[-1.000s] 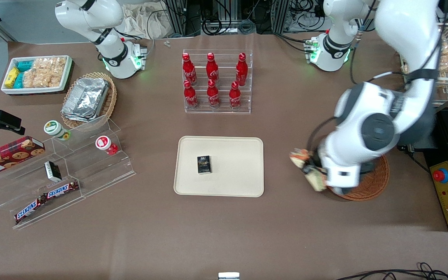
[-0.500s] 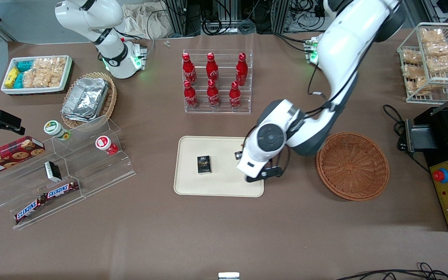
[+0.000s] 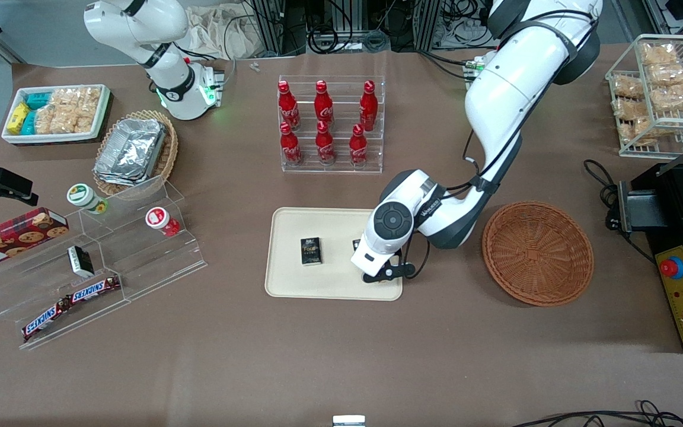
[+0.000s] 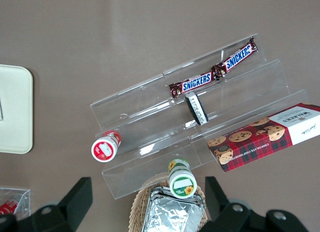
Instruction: Place sandwich from basket to tray
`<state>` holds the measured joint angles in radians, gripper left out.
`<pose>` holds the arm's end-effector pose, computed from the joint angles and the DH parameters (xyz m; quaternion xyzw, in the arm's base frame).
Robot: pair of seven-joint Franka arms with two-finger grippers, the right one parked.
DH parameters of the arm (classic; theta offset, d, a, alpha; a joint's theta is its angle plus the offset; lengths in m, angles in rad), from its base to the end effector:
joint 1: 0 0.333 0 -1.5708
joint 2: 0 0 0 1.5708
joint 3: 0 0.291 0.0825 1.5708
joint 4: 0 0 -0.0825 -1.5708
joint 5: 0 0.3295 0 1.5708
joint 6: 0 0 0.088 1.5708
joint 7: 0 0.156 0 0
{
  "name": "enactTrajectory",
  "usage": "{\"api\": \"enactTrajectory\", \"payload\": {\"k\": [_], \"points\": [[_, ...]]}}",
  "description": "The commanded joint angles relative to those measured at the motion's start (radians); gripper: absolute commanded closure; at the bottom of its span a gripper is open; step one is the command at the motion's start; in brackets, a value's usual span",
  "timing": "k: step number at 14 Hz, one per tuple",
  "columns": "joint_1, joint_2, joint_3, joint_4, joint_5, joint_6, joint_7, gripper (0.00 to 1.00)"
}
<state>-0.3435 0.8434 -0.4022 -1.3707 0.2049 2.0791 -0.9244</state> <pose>0.5239 -0.4003 0.1960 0.9932 0.0919 -0.0697 0.0171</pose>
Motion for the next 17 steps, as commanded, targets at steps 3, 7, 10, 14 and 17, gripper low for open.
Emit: {"api": "enactTrajectory", "payload": {"k": [3,7,10,14,17], "points": [[-0.009,-0.012,0.002,0.002,0.014,-0.05,0.001,0.0],[0.02,-0.11,0.005,0.005,0.005,-0.126,-0.007,0.0],[0.095,-0.225,0.003,0.001,-0.007,-0.231,-0.005,0.0],[0.257,-0.465,-0.006,-0.199,-0.051,-0.232,0.14,0.0],[0.299,-0.663,0.069,-0.371,-0.137,-0.232,0.439,0.0]]}}
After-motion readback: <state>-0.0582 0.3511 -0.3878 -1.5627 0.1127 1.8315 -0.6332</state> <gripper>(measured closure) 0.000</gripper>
